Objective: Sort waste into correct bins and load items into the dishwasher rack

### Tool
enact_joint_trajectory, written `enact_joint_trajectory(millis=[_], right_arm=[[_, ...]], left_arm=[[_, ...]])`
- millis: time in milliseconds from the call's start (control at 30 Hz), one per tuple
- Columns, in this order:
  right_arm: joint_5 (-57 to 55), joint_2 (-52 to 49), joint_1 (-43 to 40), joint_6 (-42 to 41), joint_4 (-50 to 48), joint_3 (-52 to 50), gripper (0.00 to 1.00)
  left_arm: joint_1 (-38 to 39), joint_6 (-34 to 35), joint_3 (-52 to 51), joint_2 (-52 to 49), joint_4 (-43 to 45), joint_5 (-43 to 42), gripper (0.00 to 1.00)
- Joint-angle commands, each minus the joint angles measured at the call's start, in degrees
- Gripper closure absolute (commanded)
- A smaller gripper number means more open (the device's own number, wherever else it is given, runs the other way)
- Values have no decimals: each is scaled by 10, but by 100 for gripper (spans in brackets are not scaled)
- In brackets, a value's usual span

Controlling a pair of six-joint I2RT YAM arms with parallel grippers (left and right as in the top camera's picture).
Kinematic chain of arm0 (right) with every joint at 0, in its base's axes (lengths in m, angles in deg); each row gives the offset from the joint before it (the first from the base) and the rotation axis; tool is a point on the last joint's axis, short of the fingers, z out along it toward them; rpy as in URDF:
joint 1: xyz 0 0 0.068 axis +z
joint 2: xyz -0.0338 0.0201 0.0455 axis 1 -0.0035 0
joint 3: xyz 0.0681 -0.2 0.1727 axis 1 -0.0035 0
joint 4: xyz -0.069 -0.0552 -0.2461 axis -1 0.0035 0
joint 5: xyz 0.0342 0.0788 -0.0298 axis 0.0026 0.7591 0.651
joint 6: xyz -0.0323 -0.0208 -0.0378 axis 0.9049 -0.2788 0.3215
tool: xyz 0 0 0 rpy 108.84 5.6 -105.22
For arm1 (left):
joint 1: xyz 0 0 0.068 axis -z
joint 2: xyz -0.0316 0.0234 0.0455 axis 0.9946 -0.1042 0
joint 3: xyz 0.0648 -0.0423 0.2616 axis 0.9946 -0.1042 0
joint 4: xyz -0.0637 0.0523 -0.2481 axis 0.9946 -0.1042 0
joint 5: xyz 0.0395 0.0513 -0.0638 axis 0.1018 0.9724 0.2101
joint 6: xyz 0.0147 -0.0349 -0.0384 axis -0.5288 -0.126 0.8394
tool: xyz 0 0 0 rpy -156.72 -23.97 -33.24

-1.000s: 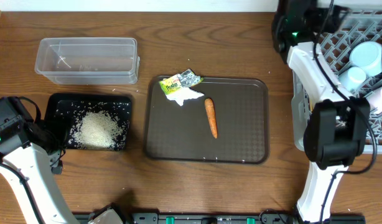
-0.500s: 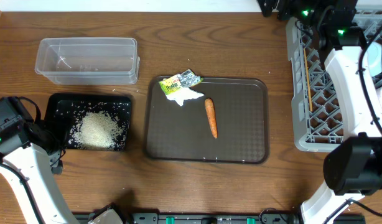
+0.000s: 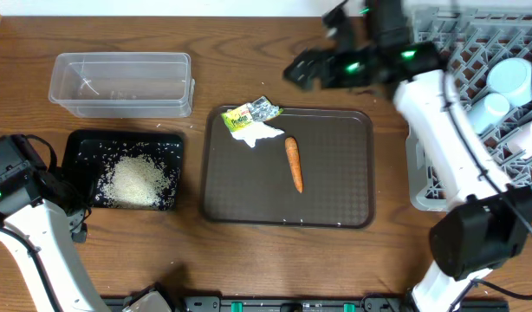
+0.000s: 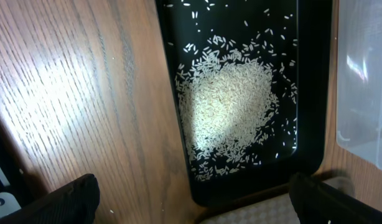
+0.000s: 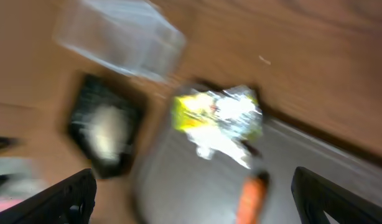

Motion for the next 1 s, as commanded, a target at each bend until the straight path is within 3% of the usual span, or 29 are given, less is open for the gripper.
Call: enact_joint_trajectory(millis=[0, 200, 400, 600, 800, 967], right_arm=[[-236, -4, 64, 16, 7, 0, 1], [-385, -4, 154, 14, -2, 0, 1], [-424, -4, 149, -37, 10, 0, 1], [-434, -4, 70, -41, 31, 0, 1], [-434, -4, -36, -160, 91, 0, 1], [-419, -4, -116, -183, 125, 0, 1]], left_arm=[[-3, 5, 8, 3, -2, 5, 0], [-3, 5, 8, 3, -2, 5, 0], [-3, 5, 8, 3, -2, 5, 0], [-3, 5, 8, 3, -2, 5, 0], [-3, 5, 8, 3, -2, 5, 0], [-3, 5, 8, 3, -2, 5, 0]])
